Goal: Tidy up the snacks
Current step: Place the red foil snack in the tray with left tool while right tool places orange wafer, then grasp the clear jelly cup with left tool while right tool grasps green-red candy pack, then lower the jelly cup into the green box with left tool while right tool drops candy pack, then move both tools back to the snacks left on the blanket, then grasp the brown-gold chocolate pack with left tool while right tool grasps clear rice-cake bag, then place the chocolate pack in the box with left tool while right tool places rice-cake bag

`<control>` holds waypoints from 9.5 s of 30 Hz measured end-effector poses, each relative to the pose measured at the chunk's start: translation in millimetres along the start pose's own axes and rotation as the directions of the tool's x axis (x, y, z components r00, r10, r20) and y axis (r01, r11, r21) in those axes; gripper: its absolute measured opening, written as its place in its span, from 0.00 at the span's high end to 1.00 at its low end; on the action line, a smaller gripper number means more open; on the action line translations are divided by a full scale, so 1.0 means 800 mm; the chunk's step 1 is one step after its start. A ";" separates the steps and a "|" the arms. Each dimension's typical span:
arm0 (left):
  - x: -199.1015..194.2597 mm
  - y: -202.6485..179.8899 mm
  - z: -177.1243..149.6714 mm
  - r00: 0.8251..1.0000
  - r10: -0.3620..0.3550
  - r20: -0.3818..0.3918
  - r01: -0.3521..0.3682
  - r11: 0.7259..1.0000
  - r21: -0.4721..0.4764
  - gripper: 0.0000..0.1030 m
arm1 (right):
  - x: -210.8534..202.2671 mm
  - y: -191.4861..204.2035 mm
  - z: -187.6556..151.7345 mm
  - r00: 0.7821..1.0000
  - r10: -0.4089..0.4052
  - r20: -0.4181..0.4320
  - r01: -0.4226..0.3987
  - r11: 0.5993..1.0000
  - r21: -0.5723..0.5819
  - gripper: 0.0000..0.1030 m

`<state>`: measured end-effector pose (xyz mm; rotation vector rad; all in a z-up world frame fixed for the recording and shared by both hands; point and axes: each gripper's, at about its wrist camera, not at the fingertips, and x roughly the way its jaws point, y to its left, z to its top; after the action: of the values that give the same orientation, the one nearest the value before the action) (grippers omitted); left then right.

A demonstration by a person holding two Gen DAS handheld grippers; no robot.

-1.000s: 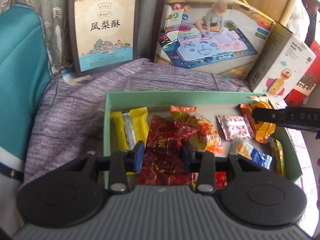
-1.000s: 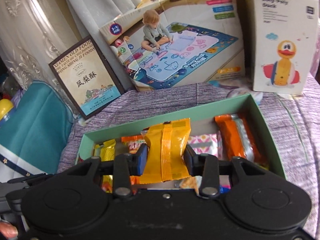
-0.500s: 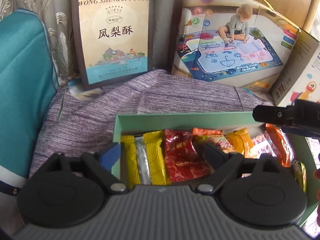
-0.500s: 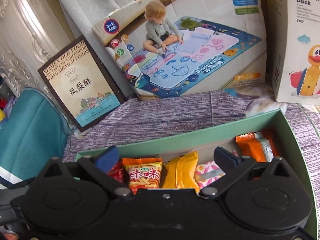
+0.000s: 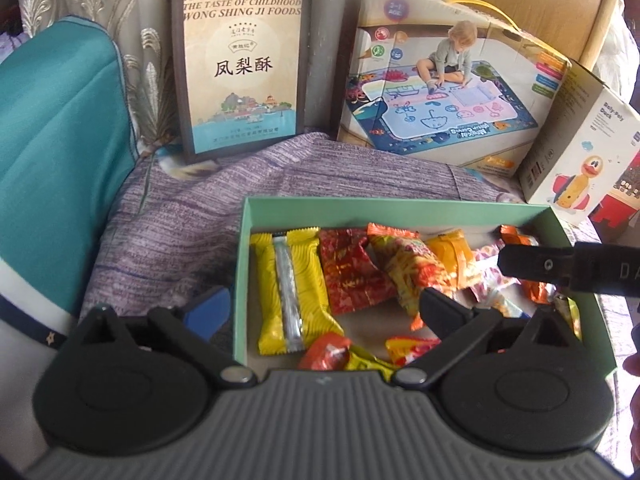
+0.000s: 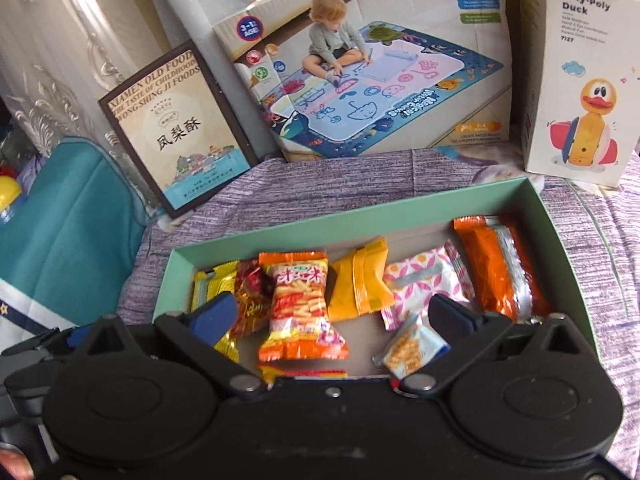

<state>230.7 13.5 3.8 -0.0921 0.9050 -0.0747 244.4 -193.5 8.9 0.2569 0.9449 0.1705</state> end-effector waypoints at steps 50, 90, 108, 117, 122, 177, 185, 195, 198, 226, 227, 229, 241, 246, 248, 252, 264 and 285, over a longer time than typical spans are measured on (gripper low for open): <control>-0.039 0.049 -0.199 0.989 -0.064 -0.135 0.071 0.996 0.049 0.61 | -0.028 0.042 -0.184 0.984 0.067 -0.163 -0.076 0.996 -0.052 0.56; -0.068 0.060 -0.216 0.994 -0.062 -0.091 0.065 0.997 0.028 0.67 | -0.049 0.070 -0.205 0.986 0.086 -0.142 -0.116 0.969 -0.220 0.71; -0.074 0.047 -0.105 0.997 -0.064 0.052 0.061 0.997 0.055 0.67 | -0.077 0.052 -0.113 0.991 0.131 -0.014 -0.132 0.986 -0.105 0.70; -0.020 0.042 -0.062 0.998 -0.052 0.032 0.050 0.996 0.076 0.67 | -0.030 0.046 -0.095 0.991 0.123 -0.053 -0.127 0.989 -0.070 0.70; -0.005 0.041 -0.050 0.999 -0.013 0.045 0.010 0.997 0.071 0.64 | -0.020 0.045 -0.089 0.989 0.135 -0.062 -0.138 0.989 -0.059 0.65; -0.031 -0.014 -0.201 0.981 -0.094 -0.172 0.117 0.984 0.131 0.00 | -0.091 -0.034 -0.187 0.984 0.130 -0.125 -0.106 0.978 0.180 0.33; -0.021 -0.017 -0.209 0.978 -0.116 -0.173 0.143 0.978 0.155 0.01 | -0.098 -0.036 -0.216 0.982 0.114 -0.151 -0.088 0.982 0.168 0.40; -0.027 -0.021 -0.207 0.987 -0.113 -0.113 0.135 0.967 0.215 0.58 | -0.105 -0.051 -0.218 0.989 0.075 -0.128 -0.045 0.975 0.217 0.40; -0.031 -0.018 -0.207 0.977 -0.165 -0.137 0.189 0.964 0.187 0.61 | -0.096 -0.040 -0.207 0.989 0.085 -0.125 -0.058 0.976 0.208 0.43; -0.033 0.007 -0.210 0.972 -0.193 -0.131 0.203 0.977 0.066 0.22 | -0.048 -0.019 -0.187 0.978 -0.135 -0.157 0.149 0.986 0.078 0.68; -0.033 0.007 -0.210 0.973 -0.192 -0.130 0.202 0.977 0.067 0.22 | -0.050 -0.021 -0.188 0.979 -0.129 -0.159 0.142 0.987 0.075 0.68; -0.033 0.006 -0.211 0.973 -0.190 -0.131 0.200 0.977 0.071 0.22 | -0.056 -0.025 -0.192 0.980 -0.118 -0.162 0.132 0.988 0.081 0.68; -0.034 0.008 -0.214 0.975 -0.175 -0.138 0.188 0.978 0.088 0.16 | -0.038 0.013 -0.193 0.978 -0.172 -0.116 0.166 0.985 -0.054 0.46; -0.033 0.004 -0.215 0.976 -0.169 -0.141 0.184 0.978 0.101 0.13 | -0.047 0.003 -0.198 0.981 -0.162 -0.109 0.153 0.985 -0.084 0.68; -0.031 0.000 -0.214 0.977 -0.157 -0.143 0.174 0.978 0.114 0.14 | -0.050 -0.003 -0.201 0.983 -0.146 -0.111 0.137 0.987 -0.086 0.68; -0.032 -0.013 -0.214 0.981 -0.135 -0.137 0.158 0.973 0.171 0.40 | -0.052 -0.006 -0.205 0.985 -0.142 -0.096 0.135 0.988 -0.080 0.68; -0.057 -0.027 -0.210 0.984 -0.118 -0.130 0.143 0.969 0.201 0.65 | -0.079 -0.001 -0.202 0.995 -0.057 -0.081 0.050 0.995 -0.089 0.69; -0.031 -0.124 -0.052 0.978 -0.205 -0.021 0.205 0.959 0.194 0.65 | -0.091 -0.109 -0.056 0.996 -0.001 0.088 -0.008 0.995 0.102 0.69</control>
<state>179.7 -84.5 8.7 -0.0030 0.8822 -0.3566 169.1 -288.7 15.0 0.3580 0.8666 0.1134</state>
